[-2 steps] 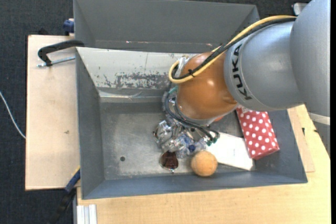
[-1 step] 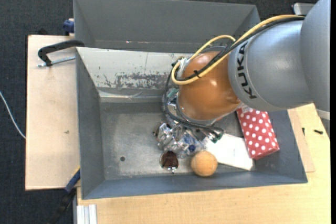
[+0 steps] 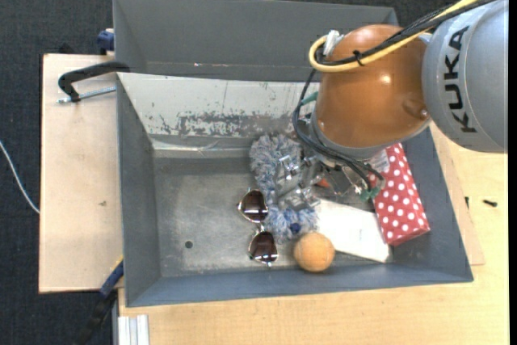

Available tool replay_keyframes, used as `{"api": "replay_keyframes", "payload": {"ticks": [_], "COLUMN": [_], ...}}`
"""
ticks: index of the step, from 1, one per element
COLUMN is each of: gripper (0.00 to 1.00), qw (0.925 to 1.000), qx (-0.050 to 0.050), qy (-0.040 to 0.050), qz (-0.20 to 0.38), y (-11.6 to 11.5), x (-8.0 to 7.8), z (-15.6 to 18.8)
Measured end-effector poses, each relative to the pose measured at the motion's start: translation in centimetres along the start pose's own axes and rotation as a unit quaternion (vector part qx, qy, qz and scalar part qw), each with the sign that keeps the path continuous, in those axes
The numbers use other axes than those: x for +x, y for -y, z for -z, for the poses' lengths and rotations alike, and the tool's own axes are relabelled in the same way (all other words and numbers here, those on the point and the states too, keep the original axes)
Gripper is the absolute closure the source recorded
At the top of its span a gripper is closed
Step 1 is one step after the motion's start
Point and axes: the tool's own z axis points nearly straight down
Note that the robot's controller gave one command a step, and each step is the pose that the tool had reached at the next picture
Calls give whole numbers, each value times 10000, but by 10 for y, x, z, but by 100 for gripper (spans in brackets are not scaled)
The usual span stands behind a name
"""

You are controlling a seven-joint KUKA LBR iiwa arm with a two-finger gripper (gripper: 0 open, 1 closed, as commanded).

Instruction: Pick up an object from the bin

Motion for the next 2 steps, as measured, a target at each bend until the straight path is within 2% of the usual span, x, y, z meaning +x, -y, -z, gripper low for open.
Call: {"api": "replay_keyframes", "payload": {"ticks": [1,2], "gripper": [100,100], "qw": [10000,9995], "qx": [-9,6], "qy": [-26,-6], "qz": [1,-310], "y": [0,-8], "x": [1,-5], "z": [-3,-22]}}
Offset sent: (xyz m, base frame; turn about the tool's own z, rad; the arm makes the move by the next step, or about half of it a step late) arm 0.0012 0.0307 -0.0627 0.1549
